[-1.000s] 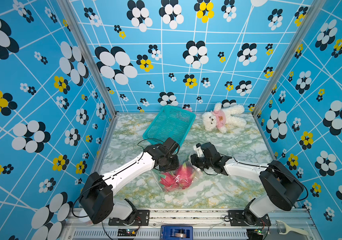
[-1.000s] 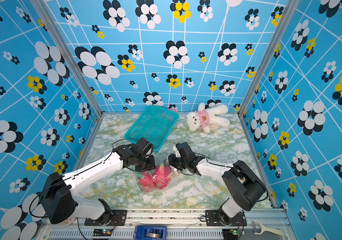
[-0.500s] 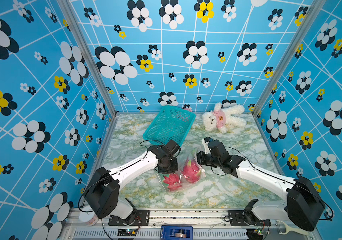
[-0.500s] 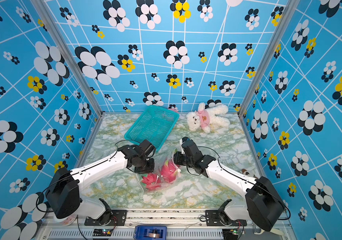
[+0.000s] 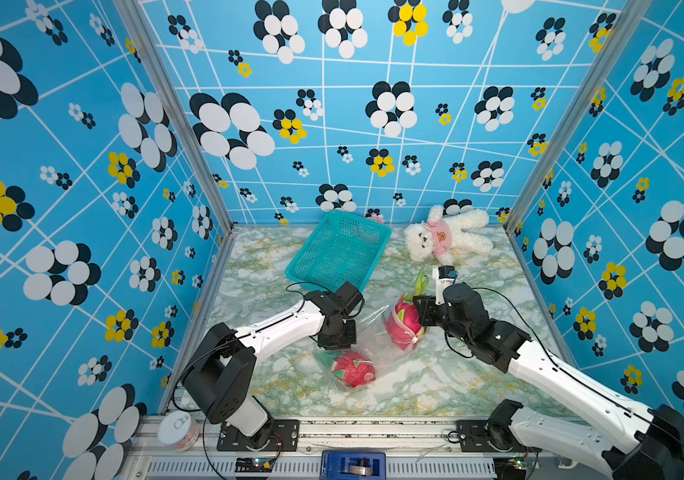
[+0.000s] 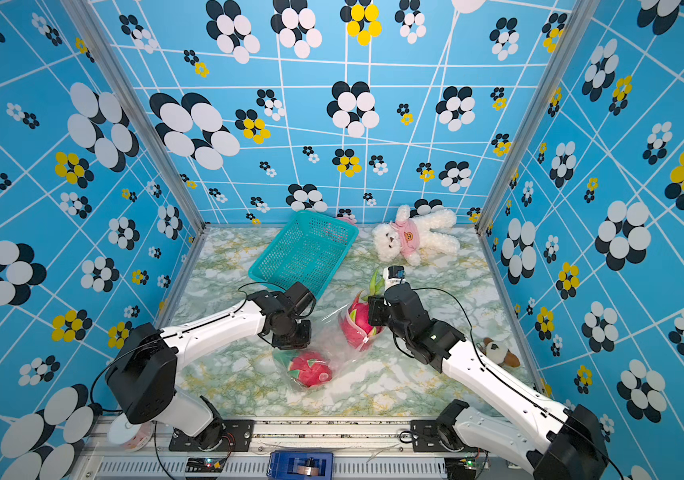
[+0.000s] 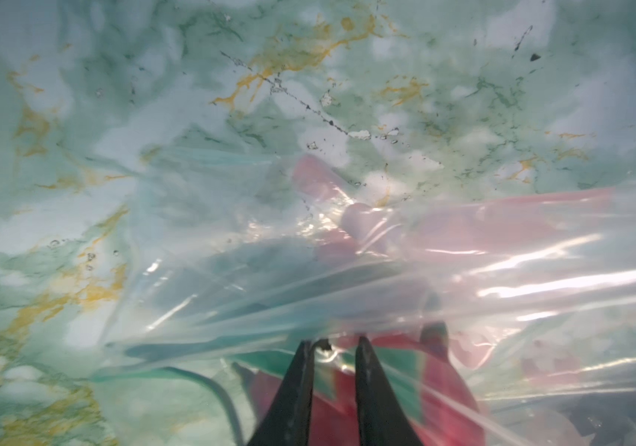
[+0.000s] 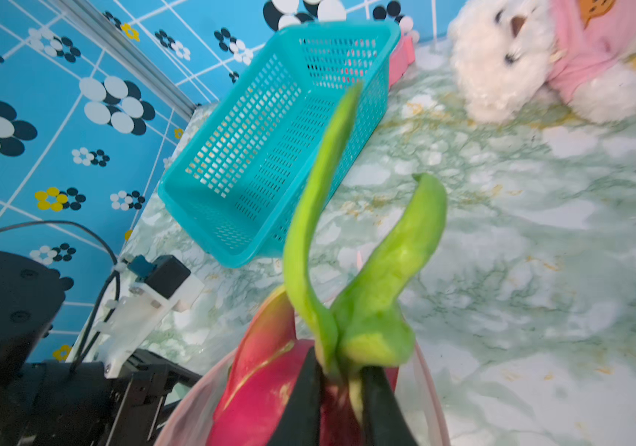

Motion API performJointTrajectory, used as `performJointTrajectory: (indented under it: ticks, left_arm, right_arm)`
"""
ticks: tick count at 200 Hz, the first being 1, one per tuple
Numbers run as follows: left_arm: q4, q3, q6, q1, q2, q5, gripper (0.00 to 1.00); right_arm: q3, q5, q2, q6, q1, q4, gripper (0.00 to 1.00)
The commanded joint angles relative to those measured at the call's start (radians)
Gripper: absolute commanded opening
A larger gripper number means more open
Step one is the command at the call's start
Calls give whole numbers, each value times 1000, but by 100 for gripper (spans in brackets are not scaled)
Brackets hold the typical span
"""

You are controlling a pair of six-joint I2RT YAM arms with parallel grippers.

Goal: Open the zip-top bag and take out the dragon fruit
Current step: Pick up the dragon fruit from the zipper food storage bag, then place the dragon fruit in the basket.

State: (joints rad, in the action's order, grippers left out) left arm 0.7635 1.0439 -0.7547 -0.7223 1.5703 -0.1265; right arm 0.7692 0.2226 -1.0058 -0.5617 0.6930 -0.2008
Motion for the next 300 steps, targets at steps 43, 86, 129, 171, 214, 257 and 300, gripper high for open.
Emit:
performJointTrajectory:
  ticks: [43,86,129,171,214,257,300]
  left_arm:
    - [53,21,31,-11,35,4,23]
    - [8,95,51,-29,17,2,49]
    - [-176,104,130,-45,-191,57,73]
    - [-185,115,222,-30,-270,61,77]
    - [-61,74,185,-29,-483,232,79]
    - [119,5,133,-11,-748,297,82]
    - [250,-45,64,-9,-903,309,83]
  right_arm:
    - [43,390,38,64,-50,163,0]
    - [56,212,-5,-21,-115,409,0]
    - [236,26,11,24,-120,380,0]
    - [295,-29,-43,-61,-174,372,0]
    - [442,-279,-364,-204,-177,412,0]
    - [627,-392,-713,-271,-140,503,0]
    - [823,-405,-993,-254,-82,474,0]
